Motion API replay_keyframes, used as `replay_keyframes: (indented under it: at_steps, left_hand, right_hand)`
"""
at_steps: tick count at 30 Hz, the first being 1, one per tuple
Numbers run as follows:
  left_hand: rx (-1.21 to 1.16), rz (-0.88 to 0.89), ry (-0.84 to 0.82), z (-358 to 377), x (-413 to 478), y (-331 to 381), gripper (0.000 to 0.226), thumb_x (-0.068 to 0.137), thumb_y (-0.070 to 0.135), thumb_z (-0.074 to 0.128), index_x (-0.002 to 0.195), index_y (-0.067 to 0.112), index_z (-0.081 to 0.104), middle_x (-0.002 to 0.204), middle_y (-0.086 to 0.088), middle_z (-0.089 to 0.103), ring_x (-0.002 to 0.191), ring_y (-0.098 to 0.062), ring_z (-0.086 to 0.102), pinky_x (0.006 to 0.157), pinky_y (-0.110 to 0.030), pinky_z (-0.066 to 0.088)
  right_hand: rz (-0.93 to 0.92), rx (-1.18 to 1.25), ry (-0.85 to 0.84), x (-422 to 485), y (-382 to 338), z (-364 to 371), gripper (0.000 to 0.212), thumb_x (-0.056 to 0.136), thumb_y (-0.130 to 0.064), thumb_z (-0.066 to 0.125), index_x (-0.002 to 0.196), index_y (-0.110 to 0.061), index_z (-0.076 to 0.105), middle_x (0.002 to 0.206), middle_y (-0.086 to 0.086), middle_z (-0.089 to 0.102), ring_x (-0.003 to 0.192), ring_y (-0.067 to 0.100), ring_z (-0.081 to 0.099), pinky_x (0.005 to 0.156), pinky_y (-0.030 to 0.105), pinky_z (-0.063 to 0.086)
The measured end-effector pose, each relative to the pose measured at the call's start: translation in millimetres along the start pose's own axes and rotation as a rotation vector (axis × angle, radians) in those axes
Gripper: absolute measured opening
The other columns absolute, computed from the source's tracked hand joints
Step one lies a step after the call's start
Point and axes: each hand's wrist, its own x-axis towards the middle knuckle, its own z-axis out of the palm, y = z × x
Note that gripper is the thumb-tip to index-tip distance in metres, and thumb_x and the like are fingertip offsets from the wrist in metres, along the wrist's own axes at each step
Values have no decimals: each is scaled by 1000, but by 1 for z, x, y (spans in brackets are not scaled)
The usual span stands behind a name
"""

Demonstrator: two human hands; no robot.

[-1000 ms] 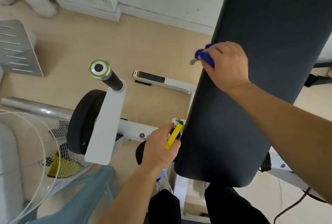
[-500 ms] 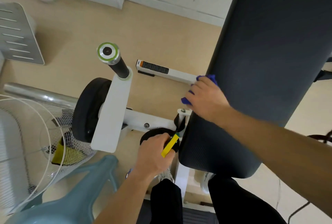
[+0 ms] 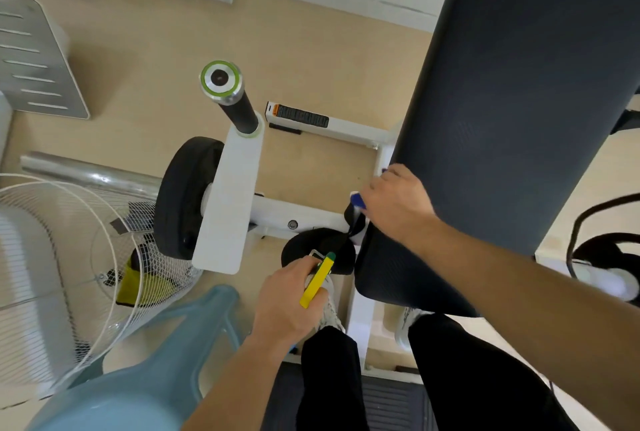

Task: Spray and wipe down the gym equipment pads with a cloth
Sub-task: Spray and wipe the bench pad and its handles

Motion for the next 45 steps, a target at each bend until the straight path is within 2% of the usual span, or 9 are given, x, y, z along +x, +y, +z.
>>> replay_keyframes:
  at_steps: [9,15,21,26,30,33,37,43,45]
  left_hand:
    - [-31,14,18,10,-3,-5,5,78,44,45,74,44,40,59,11,40,55,-9,43,52,-20,24]
    - [118,7,-94,34,7,-12,12,81,39,53,87,29,56,64,11,43,55,-13,42,54,-27,28]
    - [246,-34,-112,51,6,-7,19,88,42,59,89,26,50,72,10,44,63,-19,44,58,-28,30]
    - [198,-49,-85,52,-3,-11,19,87,40,61,83,33,45,68,12,46,57,-12,41,54,-17,24]
    - [81,-41,-16,38,-11,-9,15,82,40,53,85,26,56,69,7,55,58,-16,48,54,-28,35]
    - [-36,-40,76,11,-14,3,6,77,42,46,79,37,49,62,12,44,55,-9,42,53,-22,26]
    - [-119,-11,132,-21,-10,26,8,75,41,47,82,43,51,65,19,54,57,-3,46,55,-16,26]
    - [-237,-79,267,-53,12,57,20,75,17,54,86,30,64,59,22,58,53,-7,50,53,-12,35]
    - [-339,-134,339,-59,16,62,23,77,18,54,93,22,70,57,15,58,52,-12,51,56,-29,46]
  right_hand:
    - [-391,72,-329,-52,-106,79,12,92,-18,58,101,-16,66,98,4,69,93,28,62,91,39,41]
    - [-90,194,250,-40,-8,36,23,74,-31,78,93,-17,74,93,4,73,92,26,68,104,41,44]
    - [56,77,417,12,56,-12,17,85,-26,72,85,-10,72,80,11,70,78,32,67,106,45,42]
    - [-29,23,124,12,21,-5,33,97,-46,48,90,-19,67,80,4,67,79,27,59,81,38,46]
    - [-291,17,-87,-26,-41,44,21,89,-37,60,97,-19,67,91,5,67,87,29,61,86,43,43]
    - [-473,-3,-193,-52,-79,84,15,80,-25,71,94,-20,72,91,1,67,87,28,61,91,42,45]
    - [-584,-35,-262,-39,-69,74,26,92,-28,60,116,-20,66,116,3,66,105,31,59,99,43,39]
    - [-255,-6,-129,-10,7,4,35,96,-47,51,124,-28,57,120,-3,65,111,23,59,103,38,38]
    - [13,196,-38,-3,10,-17,30,98,-47,50,119,-27,59,108,-4,67,97,20,63,93,36,49]
